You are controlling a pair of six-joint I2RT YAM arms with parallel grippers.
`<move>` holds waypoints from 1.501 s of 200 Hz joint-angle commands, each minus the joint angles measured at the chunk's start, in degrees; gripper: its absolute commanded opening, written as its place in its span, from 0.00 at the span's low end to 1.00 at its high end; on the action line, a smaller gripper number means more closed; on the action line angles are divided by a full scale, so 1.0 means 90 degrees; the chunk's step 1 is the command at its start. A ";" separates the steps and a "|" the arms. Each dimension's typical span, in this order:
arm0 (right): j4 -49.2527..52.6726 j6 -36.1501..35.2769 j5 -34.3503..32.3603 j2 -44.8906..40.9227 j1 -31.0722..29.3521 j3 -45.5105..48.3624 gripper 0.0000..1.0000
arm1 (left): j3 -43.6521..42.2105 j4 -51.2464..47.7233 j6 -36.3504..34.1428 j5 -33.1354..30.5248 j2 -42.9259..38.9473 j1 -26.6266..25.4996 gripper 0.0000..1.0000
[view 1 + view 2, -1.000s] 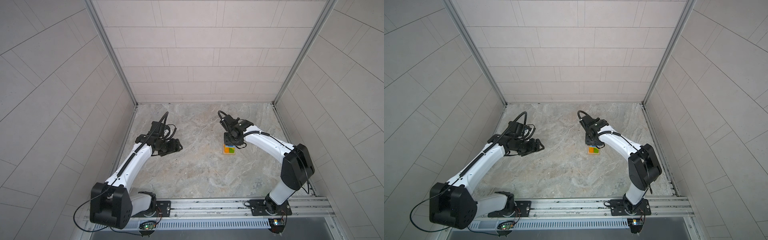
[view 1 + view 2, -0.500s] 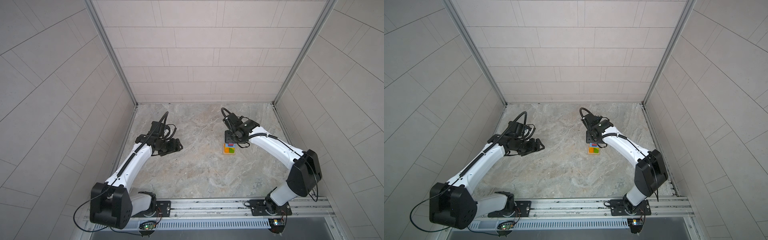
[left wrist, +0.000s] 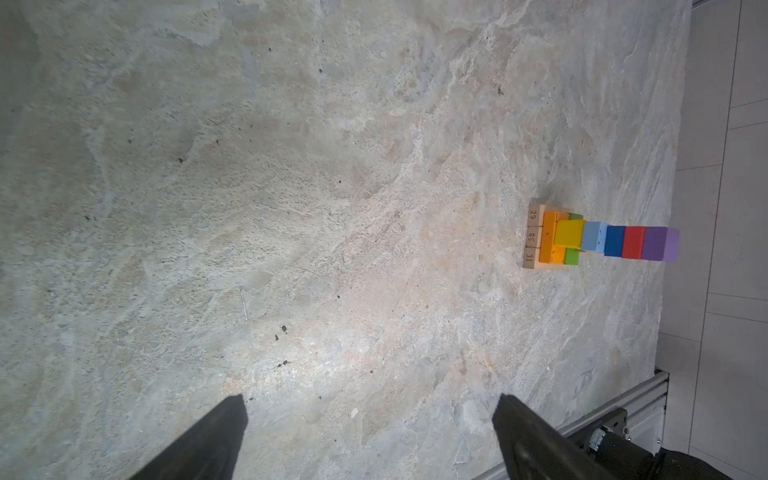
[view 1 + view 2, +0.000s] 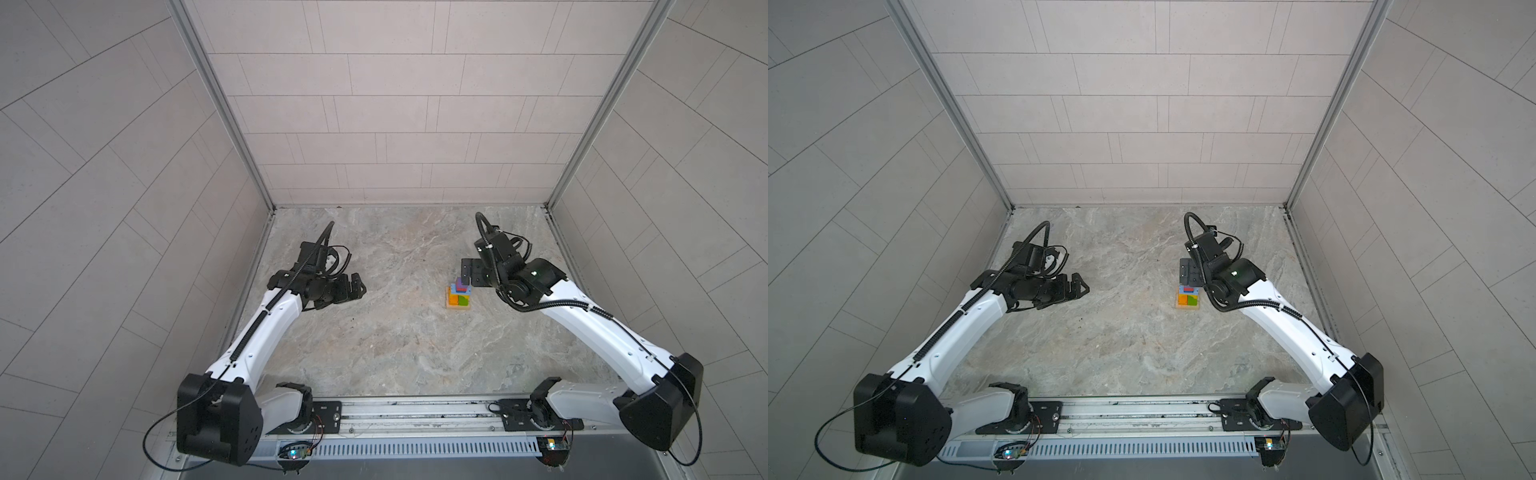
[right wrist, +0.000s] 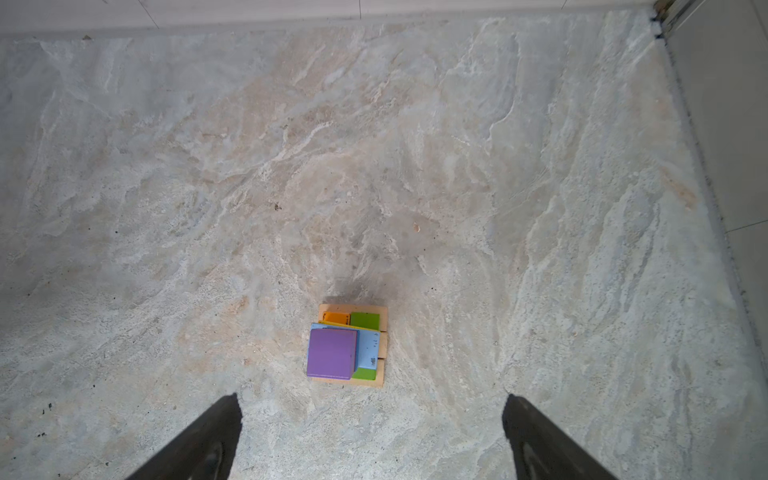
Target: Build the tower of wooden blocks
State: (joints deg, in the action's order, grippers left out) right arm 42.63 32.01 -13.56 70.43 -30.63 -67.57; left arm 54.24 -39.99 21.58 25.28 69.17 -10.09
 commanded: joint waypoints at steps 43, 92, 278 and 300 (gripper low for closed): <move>-0.0915 -0.1427 -0.1214 -0.0441 0.0795 0.0677 0.99 | 0.0007 0.1802 0.0322 -0.1551 -0.0299 0.0035 1.00; -0.2357 -0.1828 -0.1328 -0.0701 0.2189 0.1504 1.00 | -0.0409 0.3369 -0.0950 -0.3210 -0.0141 0.0065 1.00; -0.9084 -0.2305 -0.0683 -0.0072 0.3606 0.5804 1.00 | -0.3571 0.9413 -0.2509 -0.3385 0.1322 0.0780 1.00; -0.9125 -0.2172 -0.0749 0.0024 0.3542 0.5738 0.99 | -0.3850 1.0297 -0.2293 -0.3156 0.1635 0.1010 1.00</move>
State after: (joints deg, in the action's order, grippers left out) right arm -33.36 10.98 -20.14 70.06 1.87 -15.68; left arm 22.13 40.45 -1.45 -5.58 81.28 -3.03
